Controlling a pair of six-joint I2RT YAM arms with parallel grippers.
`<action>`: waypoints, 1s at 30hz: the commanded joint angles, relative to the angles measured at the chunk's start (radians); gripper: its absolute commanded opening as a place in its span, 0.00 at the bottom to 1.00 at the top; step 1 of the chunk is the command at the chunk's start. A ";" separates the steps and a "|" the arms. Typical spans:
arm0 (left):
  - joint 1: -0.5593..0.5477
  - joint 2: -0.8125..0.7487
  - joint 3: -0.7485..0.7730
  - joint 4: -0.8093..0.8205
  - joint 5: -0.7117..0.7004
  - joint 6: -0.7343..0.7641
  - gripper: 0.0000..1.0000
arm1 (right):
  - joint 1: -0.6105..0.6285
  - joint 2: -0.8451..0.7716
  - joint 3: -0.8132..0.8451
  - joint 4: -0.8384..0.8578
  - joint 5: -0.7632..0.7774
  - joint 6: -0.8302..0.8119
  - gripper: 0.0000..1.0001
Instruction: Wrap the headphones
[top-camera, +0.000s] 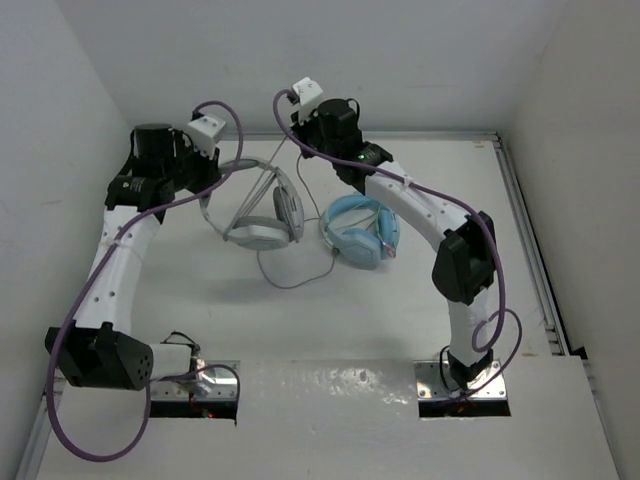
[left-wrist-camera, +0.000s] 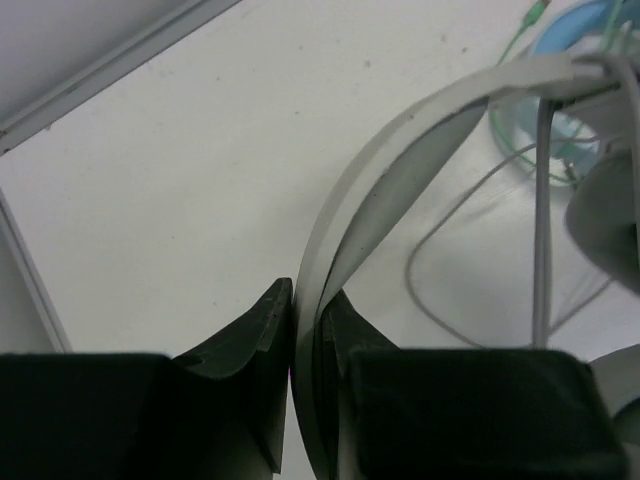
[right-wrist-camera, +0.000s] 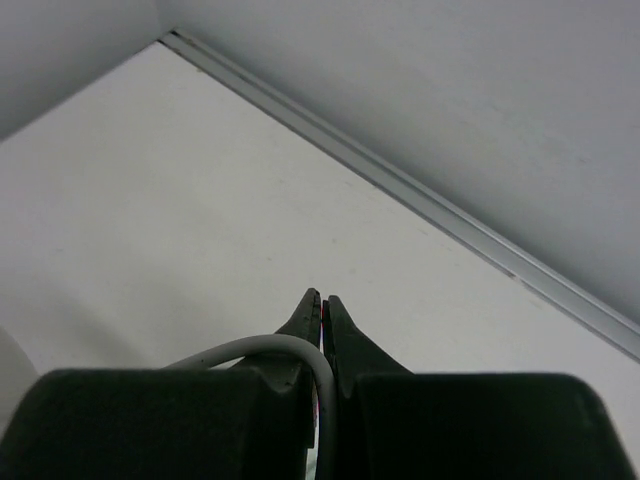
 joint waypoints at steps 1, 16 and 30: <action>0.012 -0.028 0.170 -0.157 0.162 -0.084 0.00 | -0.080 -0.015 -0.057 0.200 -0.059 0.072 0.01; 0.013 0.082 0.702 -0.091 0.140 -0.491 0.00 | 0.058 0.045 -0.470 0.641 -0.518 0.185 0.62; 0.016 0.191 0.900 -0.040 -0.031 -0.514 0.00 | 0.060 0.142 -0.534 0.773 -0.403 0.238 0.80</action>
